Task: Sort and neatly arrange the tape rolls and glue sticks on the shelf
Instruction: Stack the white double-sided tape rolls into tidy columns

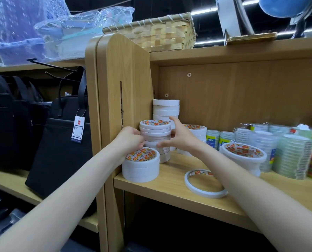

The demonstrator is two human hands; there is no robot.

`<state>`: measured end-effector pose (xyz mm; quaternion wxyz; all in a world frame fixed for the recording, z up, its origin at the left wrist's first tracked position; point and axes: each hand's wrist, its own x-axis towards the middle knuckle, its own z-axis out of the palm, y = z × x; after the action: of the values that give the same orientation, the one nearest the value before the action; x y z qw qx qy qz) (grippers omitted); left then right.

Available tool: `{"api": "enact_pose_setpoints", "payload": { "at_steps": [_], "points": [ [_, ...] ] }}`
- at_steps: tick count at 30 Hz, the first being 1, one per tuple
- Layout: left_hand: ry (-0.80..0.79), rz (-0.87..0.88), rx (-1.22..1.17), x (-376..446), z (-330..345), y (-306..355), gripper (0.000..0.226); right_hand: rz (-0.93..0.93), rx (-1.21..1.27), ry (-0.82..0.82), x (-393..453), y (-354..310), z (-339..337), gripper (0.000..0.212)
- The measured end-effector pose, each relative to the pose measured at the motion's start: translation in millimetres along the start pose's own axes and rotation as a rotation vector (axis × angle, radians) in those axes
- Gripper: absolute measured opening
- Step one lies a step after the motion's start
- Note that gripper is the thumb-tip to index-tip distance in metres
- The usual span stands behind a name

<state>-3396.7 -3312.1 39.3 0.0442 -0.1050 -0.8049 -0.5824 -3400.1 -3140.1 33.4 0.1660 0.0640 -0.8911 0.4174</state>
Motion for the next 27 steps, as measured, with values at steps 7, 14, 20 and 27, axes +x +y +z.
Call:
{"api": "enact_pose_setpoints", "payload": {
  "at_steps": [7,14,20,27],
  "points": [
    [-0.023,0.04,0.094,1,0,-5,0.021,-0.044,0.006,0.036,-2,5,0,0.1],
    [-0.024,0.117,0.202,-4,2,-3,0.028,0.022,0.165,0.011,2,10,-3,0.085],
    [-0.053,0.149,0.264,-6,2,1,0.021,0.016,0.173,0.008,3,10,-4,0.088],
    [-0.085,0.119,0.145,-8,0,5,0.032,-0.064,0.207,-0.037,2,6,-6,0.047]
  ]
}}
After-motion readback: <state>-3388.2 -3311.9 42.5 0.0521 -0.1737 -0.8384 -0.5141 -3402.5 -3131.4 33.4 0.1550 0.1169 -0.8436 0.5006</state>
